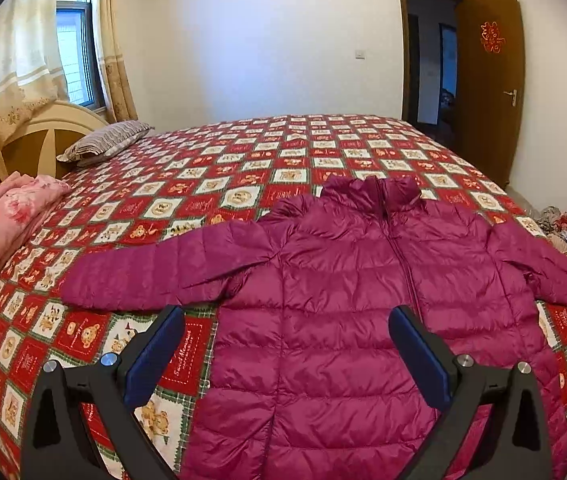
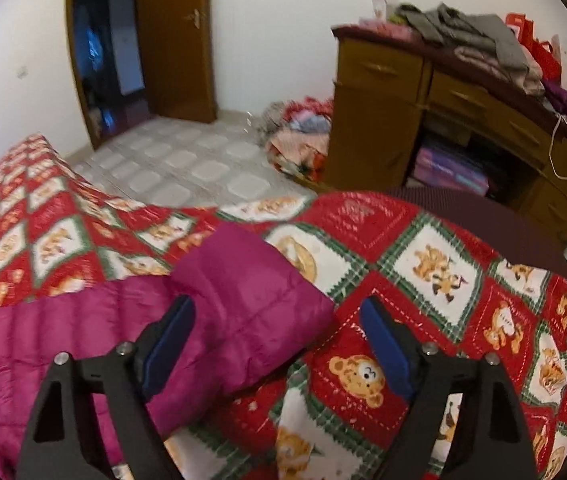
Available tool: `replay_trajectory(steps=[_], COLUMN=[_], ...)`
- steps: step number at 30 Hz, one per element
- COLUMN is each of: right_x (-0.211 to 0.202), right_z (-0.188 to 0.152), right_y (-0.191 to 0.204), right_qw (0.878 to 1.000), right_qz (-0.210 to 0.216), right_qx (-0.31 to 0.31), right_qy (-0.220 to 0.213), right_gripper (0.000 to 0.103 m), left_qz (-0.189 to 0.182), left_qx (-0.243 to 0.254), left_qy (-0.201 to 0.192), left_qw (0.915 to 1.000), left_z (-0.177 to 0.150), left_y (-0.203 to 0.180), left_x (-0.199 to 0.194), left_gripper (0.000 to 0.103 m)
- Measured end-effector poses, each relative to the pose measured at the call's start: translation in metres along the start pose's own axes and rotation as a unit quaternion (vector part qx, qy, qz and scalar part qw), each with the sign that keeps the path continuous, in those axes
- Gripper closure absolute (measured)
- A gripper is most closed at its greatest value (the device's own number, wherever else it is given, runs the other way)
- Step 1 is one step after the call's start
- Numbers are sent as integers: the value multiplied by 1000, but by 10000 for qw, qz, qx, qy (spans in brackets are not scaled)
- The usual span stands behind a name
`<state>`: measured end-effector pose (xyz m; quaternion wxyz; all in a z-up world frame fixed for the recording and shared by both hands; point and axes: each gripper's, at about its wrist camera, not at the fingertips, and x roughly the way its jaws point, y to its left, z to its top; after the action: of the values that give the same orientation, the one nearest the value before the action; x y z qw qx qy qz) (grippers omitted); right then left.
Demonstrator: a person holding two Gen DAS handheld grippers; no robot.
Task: Fold large clothes
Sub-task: 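Reach the right tool to the jacket sleeve cuff and grasp it, then lift the sleeve with the right tool and lay it across the jacket body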
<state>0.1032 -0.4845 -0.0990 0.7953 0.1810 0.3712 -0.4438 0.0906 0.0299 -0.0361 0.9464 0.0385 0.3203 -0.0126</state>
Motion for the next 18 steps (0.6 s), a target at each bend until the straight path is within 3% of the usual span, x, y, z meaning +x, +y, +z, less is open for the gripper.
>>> replay_trajectory(steps=[3, 5, 8, 12, 18], right_x=[11, 16, 10, -22, -115], right_z=[-2, -5, -5, 5, 23], right_y=[1, 1, 5, 11, 42], right_qw=[9997, 9990, 9978, 9961, 9843], right_qz=[-39, 247, 510, 815, 1484], right_qx=[-130, -137, -258, -320, -754], right_qy=[212, 357, 349, 104, -587], right_gripper=[37, 66, 88, 89, 90], left_qz=[25, 35, 5, 19, 49], left_qx=[-10, -61, -171, -241, -537], left_qy=[95, 133, 138, 38, -5], left_qw=[10000, 9999, 9998, 9997, 9985], left_z=[-1, -1, -1, -1, -5], left_y=[1, 4, 11, 22, 51], left_x=[7, 10, 9, 3, -5], left_gripper=[1, 1, 1, 1, 1])
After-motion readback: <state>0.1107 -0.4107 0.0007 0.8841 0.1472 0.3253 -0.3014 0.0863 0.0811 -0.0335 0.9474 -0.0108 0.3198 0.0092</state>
